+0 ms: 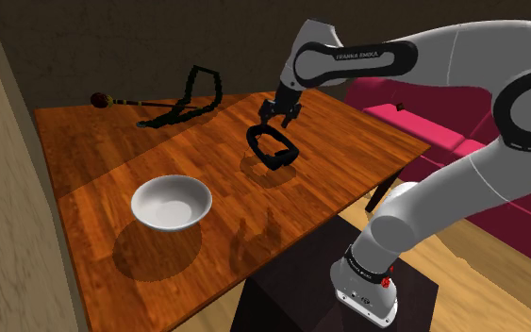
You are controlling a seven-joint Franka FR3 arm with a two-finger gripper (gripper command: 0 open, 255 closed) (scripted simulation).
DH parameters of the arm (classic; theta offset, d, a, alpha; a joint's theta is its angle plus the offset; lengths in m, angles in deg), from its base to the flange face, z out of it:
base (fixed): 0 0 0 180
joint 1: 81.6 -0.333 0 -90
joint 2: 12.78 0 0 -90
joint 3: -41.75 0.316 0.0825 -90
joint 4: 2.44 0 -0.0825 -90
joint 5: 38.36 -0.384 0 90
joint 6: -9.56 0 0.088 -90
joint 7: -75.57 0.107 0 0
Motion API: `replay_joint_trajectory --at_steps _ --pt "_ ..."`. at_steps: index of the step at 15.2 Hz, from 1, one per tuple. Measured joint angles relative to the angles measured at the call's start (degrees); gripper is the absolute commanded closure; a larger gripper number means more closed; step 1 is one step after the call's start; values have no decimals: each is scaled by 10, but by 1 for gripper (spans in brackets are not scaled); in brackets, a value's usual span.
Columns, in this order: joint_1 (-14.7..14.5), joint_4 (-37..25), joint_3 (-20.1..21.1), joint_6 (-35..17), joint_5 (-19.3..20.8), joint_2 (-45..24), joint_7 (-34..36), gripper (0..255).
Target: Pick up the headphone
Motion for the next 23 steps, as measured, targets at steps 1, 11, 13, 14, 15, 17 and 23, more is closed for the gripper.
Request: replay_joint_trajectory --at_steps 1,11,13,14,15,17,23 --pt "1 -6 1 -16 1 -22 4 0" --pt "7 -35 4 -136 10 -174 30 0" --pt "6 -27 5 -153 10 -184 31 0" --pt "6 -25 5 -160 10 -188 32 0" --pt "6 -20 5 -167 10 -191 32 0" --pt "6 -19 5 -170 10 -193 31 255" --pt "6 -20 5 -171 10 -193 31 255"
